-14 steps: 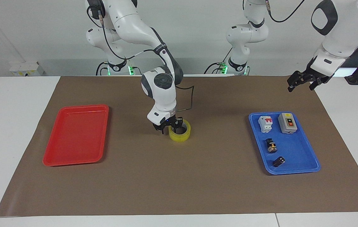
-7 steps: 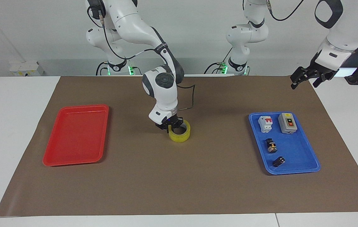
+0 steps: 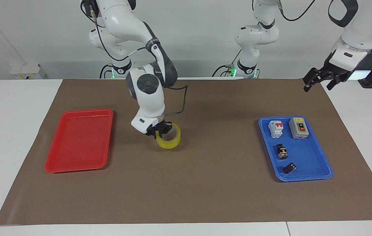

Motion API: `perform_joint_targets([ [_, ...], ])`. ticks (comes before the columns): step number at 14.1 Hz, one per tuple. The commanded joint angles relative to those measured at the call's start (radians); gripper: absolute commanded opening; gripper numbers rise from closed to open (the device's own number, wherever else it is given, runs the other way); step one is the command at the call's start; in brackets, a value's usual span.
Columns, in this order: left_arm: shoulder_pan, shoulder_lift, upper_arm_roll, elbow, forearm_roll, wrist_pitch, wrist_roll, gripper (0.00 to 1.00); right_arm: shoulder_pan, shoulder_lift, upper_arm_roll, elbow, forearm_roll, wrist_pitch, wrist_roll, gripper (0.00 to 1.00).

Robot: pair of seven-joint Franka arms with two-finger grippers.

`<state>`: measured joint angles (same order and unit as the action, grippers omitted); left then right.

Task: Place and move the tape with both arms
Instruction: 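Carry the tape roll with the right gripper and lower it into the red tray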

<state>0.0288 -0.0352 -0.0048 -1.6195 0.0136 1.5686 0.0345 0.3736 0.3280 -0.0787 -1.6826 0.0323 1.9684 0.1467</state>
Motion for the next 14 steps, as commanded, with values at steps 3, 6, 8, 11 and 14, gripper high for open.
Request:
perform_joint_targets([
  [3, -0.004, -0.006, 0.003, 0.003, -0.015, -0.024, -0.01, 1.0, -0.286, -0.098, 0.014, -0.045, -0.008, -0.118, -0.356, 0.01],
  [6, -0.004, -0.006, 0.003, 0.003, -0.017, -0.022, -0.01, 1.0, -0.448, -0.125, 0.016, -0.171, -0.023, 0.034, -0.56, 0.01],
  [8, -0.004, -0.006, 0.003, 0.003, -0.017, -0.022, -0.01, 1.0, -0.496, -0.139, 0.016, -0.248, -0.023, 0.136, -0.588, 0.01],
  [11, -0.004, -0.006, 0.003, 0.003, -0.015, -0.022, -0.01, 1.0, -0.527, -0.138, 0.014, -0.307, -0.023, 0.21, -0.623, 0.01],
  [14, -0.004, -0.006, 0.003, 0.003, -0.017, -0.024, -0.01, 1.0, -0.558, -0.107, 0.016, -0.319, -0.023, 0.239, -0.657, 0.03],
])
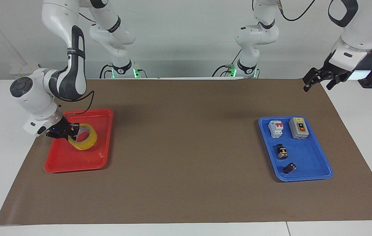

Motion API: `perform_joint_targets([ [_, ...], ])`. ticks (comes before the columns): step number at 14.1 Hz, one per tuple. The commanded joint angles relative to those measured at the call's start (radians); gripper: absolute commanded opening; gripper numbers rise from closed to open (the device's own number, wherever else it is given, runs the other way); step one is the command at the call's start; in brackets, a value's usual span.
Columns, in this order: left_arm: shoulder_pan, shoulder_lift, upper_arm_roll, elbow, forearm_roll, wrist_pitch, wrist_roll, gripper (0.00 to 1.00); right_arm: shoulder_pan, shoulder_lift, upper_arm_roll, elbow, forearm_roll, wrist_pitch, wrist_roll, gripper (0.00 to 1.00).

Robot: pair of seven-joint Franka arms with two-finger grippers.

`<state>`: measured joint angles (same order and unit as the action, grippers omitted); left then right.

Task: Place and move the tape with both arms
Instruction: 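Carry the tape roll with the right gripper and lower it into the red tray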

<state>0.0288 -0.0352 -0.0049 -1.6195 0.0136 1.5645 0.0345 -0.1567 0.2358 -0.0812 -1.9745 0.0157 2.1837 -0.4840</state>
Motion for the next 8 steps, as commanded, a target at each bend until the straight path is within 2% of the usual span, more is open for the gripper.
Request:
perform_joint_targets([
  [1, -0.004, -0.006, 0.003, 0.003, -0.015, -0.018, -0.01, 1.0, -0.026, -0.007, 0.018, -0.027, -0.007, 0.025, -0.027, 0.03],
  [4, -0.004, -0.006, 0.003, 0.003, -0.017, -0.018, -0.01, 1.0, -0.027, 0.014, 0.017, -0.033, -0.007, 0.027, -0.033, 0.06],
  [7, -0.004, -0.006, 0.003, 0.003, -0.017, -0.02, -0.01, 1.0, -0.027, 0.013, 0.017, -0.055, -0.01, 0.044, -0.031, 0.22],
  [8, -0.004, -0.006, 0.003, 0.003, -0.017, -0.018, -0.01, 1.0, -0.026, 0.011, 0.015, -0.066, -0.019, 0.056, -0.031, 0.39],
])
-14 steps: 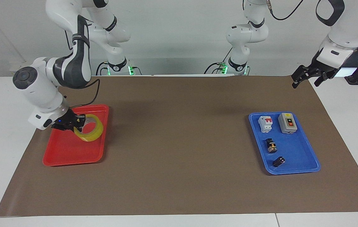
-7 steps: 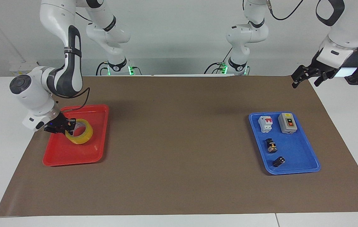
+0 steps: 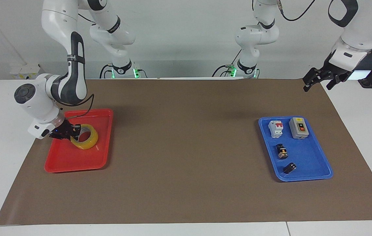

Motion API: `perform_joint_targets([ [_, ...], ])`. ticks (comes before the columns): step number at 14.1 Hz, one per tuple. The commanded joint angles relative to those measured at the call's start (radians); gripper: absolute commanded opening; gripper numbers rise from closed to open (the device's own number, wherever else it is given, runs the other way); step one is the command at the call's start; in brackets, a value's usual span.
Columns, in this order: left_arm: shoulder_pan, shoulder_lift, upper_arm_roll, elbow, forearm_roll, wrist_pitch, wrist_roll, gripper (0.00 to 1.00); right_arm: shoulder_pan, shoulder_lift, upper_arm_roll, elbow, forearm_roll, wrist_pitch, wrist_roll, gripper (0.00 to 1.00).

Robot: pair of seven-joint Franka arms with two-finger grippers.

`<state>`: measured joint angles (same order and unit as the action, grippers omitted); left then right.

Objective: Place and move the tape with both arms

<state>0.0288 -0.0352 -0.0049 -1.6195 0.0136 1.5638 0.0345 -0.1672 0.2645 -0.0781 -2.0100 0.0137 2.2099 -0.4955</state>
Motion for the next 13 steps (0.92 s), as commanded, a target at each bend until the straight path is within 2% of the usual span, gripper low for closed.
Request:
perform_joint_targets([
  [1, -0.004, -0.006, 0.003, 0.003, -0.015, -0.018, -0.01, 1.0, -0.015, -0.019, 0.012, -0.032, -0.02, 0.028, -0.017, 0.84],
  [2, -0.004, -0.006, 0.003, 0.003, -0.017, -0.019, -0.01, 1.0, -0.018, -0.021, 0.012, -0.026, -0.02, 0.024, -0.015, 1.0],
  [4, -0.004, -0.006, 0.003, 0.003, -0.015, -0.018, -0.01, 1.0, -0.011, -0.053, 0.012, -0.009, -0.02, 0.005, -0.015, 1.0],
  [6, -0.004, -0.006, 0.003, 0.003, -0.015, -0.018, -0.01, 1.0, 0.001, -0.105, 0.017, 0.019, -0.02, -0.062, -0.012, 1.0],
  [13, -0.004, -0.006, 0.003, 0.003, -0.017, -0.018, -0.01, 1.0, 0.05, -0.132, 0.031, 0.433, -0.023, -0.559, 0.184, 1.0],
])
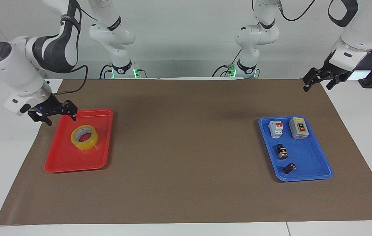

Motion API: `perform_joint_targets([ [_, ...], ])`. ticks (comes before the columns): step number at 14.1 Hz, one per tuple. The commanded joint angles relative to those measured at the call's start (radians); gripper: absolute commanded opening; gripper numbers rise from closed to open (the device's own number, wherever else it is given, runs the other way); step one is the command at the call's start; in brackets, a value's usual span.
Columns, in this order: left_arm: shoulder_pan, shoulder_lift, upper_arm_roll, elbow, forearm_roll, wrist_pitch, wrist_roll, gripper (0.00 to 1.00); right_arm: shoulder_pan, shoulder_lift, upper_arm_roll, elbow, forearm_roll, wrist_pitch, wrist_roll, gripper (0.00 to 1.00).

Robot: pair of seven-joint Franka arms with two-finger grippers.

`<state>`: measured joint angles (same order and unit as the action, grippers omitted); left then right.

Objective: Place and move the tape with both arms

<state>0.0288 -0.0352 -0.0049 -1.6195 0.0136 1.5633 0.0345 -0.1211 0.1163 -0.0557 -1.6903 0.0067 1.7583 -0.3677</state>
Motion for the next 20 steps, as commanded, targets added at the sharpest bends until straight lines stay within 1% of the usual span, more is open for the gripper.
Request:
perform_joint_targets([
  [1, -0.004, -0.006, 0.003, 0.003, -0.017, -0.017, -0.01, 1.0, 0.018, 0.007, 0.007, 0.156, -0.016, -0.152, 0.094, 1.0],
  [3, -0.004, -0.006, 0.003, 0.003, -0.017, -0.017, -0.01, 1.0, 0.031, -0.03, 0.007, 0.22, -0.031, -0.268, 0.13, 1.0],
  [5, -0.004, -0.006, 0.003, 0.003, -0.017, -0.017, -0.01, 1.0, 0.032, -0.082, 0.011, 0.172, -0.034, -0.321, 0.226, 1.0],
  [7, -0.004, -0.006, 0.003, 0.003, -0.015, -0.019, -0.01, 1.0, 0.031, -0.145, 0.011, 0.066, -0.034, -0.32, 0.243, 1.0],
  [9, -0.004, -0.006, 0.003, 0.003, -0.017, -0.017, -0.01, 1.0, 0.037, -0.155, 0.013, 0.049, -0.039, -0.31, 0.243, 1.0],
  [11, -0.004, -0.006, 0.003, 0.003, -0.015, -0.017, -0.01, 1.0, 0.067, -0.178, 0.014, 0.021, -0.075, -0.304, 0.246, 1.0],
  [16, -0.004, -0.006, 0.003, 0.003, -0.017, -0.017, -0.01, 1.0, 0.058, -0.175, 0.01, 0.026, -0.06, -0.304, 0.24, 1.0],
  [20, -0.004, -0.006, 0.003, 0.003, -0.015, -0.019, -0.01, 1.0, 0.077, -0.144, 0.01, 0.099, -0.076, -0.298, 0.243, 1.0],
])
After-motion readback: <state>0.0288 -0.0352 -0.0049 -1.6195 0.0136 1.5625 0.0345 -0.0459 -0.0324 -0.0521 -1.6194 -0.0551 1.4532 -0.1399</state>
